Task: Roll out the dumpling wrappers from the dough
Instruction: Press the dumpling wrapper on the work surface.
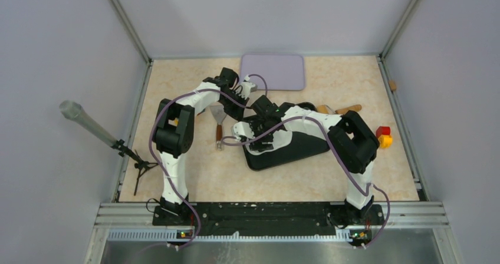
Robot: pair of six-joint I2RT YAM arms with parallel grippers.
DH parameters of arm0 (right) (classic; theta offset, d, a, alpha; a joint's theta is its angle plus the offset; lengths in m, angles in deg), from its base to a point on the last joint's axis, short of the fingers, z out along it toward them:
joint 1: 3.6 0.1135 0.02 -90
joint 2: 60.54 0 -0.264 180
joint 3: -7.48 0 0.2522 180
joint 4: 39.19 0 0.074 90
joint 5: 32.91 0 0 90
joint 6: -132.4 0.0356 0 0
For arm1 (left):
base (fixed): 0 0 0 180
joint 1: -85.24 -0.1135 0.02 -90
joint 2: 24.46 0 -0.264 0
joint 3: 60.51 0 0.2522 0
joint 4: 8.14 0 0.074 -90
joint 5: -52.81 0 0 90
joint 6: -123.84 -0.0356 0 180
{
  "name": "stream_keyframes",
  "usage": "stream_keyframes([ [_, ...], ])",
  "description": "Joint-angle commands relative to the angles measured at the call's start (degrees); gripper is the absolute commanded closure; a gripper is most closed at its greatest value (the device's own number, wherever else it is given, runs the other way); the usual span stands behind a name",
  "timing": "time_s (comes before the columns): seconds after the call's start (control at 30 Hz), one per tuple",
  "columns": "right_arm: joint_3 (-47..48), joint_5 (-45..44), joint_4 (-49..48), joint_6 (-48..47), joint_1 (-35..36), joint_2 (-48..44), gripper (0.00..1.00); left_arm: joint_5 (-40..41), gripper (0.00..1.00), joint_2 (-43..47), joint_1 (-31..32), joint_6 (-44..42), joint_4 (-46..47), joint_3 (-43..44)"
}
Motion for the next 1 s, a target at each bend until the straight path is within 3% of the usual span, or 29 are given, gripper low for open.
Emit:
stream_keyframes([
  [0.0,1.3,-0.5,-1.0,2.1,-0.6,1.3,0.46,-2.2,1.0,-0.9,0.7,-0.5,0.2,-1.4],
  [0.47,-7.1,-7.2,-8.3,8.1,1.5,-1.3,0.46,-0.6,1.0,-0.9,0.7,0.4,0.6,-1.4],
  [0.97,-11.0,-14.3,-10.0,18.2,4.5,-2.3,0.46,-0.2,1.0,-0.3,0.8,0.8,0.6,-1.4],
])
